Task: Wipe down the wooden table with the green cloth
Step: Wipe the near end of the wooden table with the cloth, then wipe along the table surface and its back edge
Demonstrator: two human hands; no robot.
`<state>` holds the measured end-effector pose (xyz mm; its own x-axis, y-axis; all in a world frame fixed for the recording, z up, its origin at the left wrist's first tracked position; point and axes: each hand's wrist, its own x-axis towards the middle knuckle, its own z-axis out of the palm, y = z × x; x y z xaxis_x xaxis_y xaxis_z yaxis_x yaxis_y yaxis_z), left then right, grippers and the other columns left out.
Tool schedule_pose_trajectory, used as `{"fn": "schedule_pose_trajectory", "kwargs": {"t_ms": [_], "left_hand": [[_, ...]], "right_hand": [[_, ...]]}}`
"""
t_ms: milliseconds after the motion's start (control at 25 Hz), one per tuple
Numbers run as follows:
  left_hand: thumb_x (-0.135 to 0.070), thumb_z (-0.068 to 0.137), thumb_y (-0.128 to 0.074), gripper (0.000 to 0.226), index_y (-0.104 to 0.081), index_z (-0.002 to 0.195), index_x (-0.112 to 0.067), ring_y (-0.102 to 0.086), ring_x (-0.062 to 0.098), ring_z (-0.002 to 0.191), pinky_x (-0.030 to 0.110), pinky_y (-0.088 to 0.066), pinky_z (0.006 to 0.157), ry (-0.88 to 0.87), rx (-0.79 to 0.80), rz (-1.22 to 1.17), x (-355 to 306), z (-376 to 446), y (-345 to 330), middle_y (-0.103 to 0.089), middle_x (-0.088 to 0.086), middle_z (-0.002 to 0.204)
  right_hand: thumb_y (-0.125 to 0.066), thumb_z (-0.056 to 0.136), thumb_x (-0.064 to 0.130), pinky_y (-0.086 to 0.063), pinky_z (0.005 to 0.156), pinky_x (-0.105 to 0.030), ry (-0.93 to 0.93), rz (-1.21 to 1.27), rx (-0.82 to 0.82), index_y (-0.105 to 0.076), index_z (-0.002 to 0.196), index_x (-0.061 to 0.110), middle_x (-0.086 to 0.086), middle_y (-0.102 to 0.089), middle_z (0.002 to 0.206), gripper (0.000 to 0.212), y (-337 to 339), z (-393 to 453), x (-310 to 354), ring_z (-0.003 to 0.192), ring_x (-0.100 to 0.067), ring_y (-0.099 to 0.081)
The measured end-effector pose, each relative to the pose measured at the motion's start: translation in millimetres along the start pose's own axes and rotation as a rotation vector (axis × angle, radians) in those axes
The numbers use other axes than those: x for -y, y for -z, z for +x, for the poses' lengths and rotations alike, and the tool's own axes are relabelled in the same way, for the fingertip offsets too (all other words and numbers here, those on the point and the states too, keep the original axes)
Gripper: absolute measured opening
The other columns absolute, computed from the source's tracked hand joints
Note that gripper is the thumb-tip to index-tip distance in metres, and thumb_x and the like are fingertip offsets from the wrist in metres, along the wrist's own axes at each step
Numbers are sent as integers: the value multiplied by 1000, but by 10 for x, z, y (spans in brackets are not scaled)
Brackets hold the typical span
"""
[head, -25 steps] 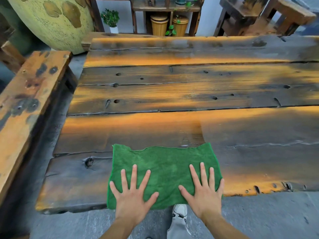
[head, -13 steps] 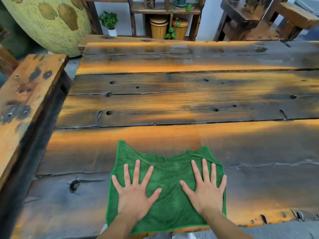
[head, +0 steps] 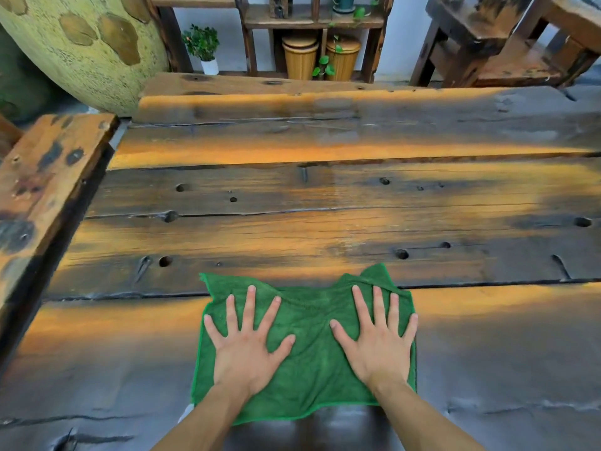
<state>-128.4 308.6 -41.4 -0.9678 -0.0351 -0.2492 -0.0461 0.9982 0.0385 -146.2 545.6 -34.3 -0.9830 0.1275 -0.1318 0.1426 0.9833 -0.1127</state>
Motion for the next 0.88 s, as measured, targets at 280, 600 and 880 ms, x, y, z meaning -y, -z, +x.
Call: {"fn": "schedule_pose_trajectory", "kwargs": {"t_ms": [280, 600, 880], "left_hand": [[-84, 90, -15, 75, -16, 157, -50, -19, 46, 151, 81, -14, 105, 46, 4, -7, -251, 791, 177, -14, 3, 170], [-88, 68, 24, 81, 30, 144, -59, 23, 39, 152, 76, 6, 111, 72, 9, -2, -482, 1651, 511, 36, -6, 161], [-87, 80, 5, 75, 27, 146, -58, 23, 38, 152, 75, 4, 113, 20, 13, 21, -545, 2389, 720, 36, -6, 162]], "right_hand": [[-9, 82, 87, 8, 117, -61, 37, 7, 38, 5, 154, 50, 6, 4, 167, 82, 155, 991, -77, 154, -26, 8], [-5, 82, 88, 12, 117, -61, 7, -12, 120, 19, 151, 51, 7, 20, 165, 82, 355, 1870, -102, 151, -25, 21], [-3, 82, 88, 8, 117, -64, -56, -10, 109, 19, 151, 50, 5, 19, 166, 82, 419, 2477, -54, 152, -26, 20]]}}
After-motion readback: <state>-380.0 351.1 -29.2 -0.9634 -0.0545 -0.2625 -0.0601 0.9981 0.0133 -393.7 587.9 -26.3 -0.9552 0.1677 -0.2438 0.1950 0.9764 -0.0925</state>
